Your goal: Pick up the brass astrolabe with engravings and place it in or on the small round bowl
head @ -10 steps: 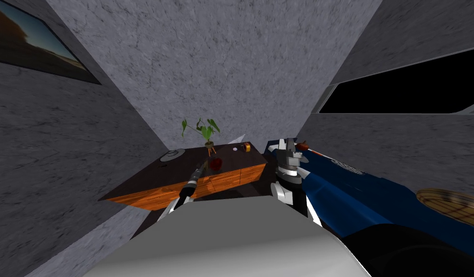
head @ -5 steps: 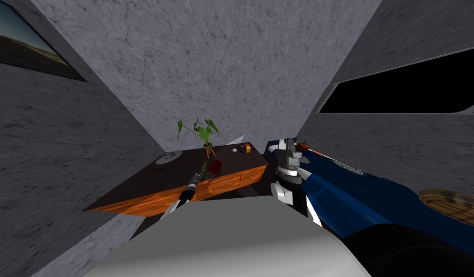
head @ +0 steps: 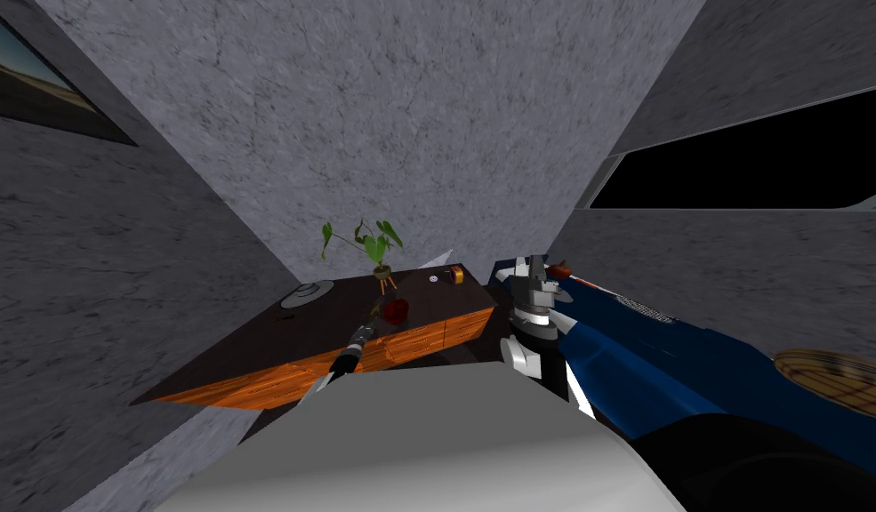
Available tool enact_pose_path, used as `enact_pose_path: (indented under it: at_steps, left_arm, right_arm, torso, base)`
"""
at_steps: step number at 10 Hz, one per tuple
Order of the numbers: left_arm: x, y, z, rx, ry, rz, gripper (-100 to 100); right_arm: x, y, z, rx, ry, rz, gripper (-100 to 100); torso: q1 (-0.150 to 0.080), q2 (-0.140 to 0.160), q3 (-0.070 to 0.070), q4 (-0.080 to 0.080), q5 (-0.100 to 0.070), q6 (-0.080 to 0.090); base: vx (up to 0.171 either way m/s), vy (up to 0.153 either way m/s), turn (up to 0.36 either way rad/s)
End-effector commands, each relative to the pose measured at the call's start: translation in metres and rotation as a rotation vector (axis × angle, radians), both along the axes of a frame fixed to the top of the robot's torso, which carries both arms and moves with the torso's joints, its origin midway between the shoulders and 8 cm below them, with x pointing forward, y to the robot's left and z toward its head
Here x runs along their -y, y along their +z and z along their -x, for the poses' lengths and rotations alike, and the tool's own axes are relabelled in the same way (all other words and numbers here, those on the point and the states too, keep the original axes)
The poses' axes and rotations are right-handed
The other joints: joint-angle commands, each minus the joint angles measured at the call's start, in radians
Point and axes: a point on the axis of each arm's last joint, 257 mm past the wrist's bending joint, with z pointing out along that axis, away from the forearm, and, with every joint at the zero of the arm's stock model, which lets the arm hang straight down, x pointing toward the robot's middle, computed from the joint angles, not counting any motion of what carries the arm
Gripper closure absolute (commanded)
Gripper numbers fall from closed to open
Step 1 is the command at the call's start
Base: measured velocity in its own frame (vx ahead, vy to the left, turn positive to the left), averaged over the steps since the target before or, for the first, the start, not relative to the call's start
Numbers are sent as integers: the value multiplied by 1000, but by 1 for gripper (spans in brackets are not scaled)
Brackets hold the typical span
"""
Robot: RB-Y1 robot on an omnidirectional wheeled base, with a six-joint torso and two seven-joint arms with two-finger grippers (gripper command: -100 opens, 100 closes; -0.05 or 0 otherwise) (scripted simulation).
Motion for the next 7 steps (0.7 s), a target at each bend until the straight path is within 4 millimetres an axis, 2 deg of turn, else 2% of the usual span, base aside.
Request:
enact_pose_path:
  at_steps: [1, 4, 5, 6, 7]
  left_arm:
    - [-5, -16, 6, -47, -5, -37, -100]
    - [-19, -38, 19, -128, -19, -113, -100]
    - [-16, -34, 17, -112, -17, -97, -100]
    - [-17, -35, 18, -115, -17, -101, 0]
    - [-25, -37, 17, -115, 1, -100, -100]
  right_arm:
    - [0, 0, 0, 0, 0, 0, 0]
    - [0, 0, 0, 0, 0, 0, 0]
    - [0, 0, 0, 0, 0, 0, 0]
    - [0, 0, 0, 0, 0, 0, 0]
    - [0, 0, 0, 0, 0, 0, 0]
  torso:
    - [0, 0, 0, 0, 0, 0]
    - [0, -1, 0, 0, 0, 0]
    - [0, -1, -1, 0, 0, 0]
    - [-1, 1, 0, 0, 0, 0]
    - [-1, 3, 1, 0, 0, 0]
  base:
    - [68, 14, -35]
    - [71, 11, -28]
    - [38, 6, -2]
    - [7, 1, 0]
    - [10, 0, -126]
